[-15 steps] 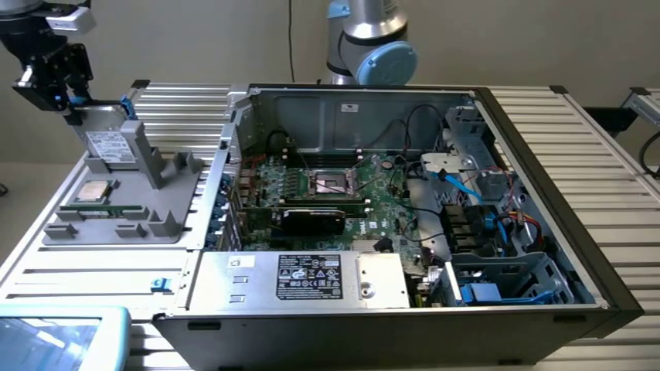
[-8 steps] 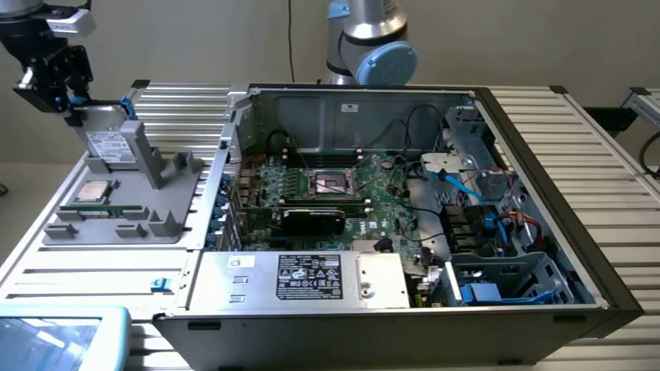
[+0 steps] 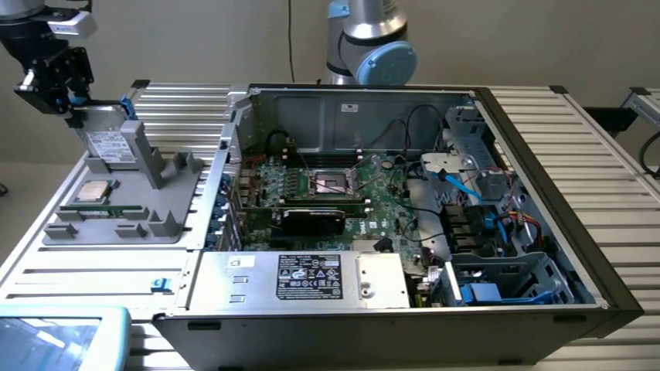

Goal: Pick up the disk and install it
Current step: 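Pick up the disk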

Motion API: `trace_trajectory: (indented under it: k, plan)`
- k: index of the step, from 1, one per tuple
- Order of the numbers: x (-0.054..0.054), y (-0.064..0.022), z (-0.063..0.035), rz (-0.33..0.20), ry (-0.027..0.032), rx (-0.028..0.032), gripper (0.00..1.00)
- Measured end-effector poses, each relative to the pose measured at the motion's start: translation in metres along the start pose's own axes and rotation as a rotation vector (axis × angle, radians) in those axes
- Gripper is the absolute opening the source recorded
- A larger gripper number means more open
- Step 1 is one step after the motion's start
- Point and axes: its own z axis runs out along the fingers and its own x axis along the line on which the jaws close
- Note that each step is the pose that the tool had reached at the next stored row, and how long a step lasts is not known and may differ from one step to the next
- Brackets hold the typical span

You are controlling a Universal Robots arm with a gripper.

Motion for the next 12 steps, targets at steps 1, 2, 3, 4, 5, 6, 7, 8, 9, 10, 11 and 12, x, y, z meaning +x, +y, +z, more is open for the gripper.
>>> trace_trajectory:
  k: [1,2,3,4,5,6,7,8,9,10,11,12]
  plan:
    - [0.0,0.0,0.0,0.0,0.0,0.0,0.5]
    - [0.0,0.0,0.0,0.0,0.0,0.0,0.5]
    - [0.0,0.0,0.0,0.0,0.0,0.0,0.5]
    - [0.0,0.0,0.0,0.0,-0.0001,0.0,0.5]
    - [0.0,0.0,0.0,0.0,-0.0002,0.0,0.5]
    - [0.0,0.0,0.0,0.0,-0.0003,0.0,0.5]
    - [0.0,0.0,0.0,0.0,-0.0004,0.0,0.5]
    - [0.0,0.0,0.0,0.0,-0.0005,0.0,0.5]
    - [0.0001,0.0,0.0001,0.0,-0.0005,-0.0001,0.48]
    - [0.0001,0.0,0.0001,0.0,-0.0005,-0.0001,0.48]
    - [0.0001,0.0,0.0,0.0,-0.0005,-0.0001,0.48]
    - [0.0002,0.0,0.0,0.0,-0.0006,-0.0001,0.41]
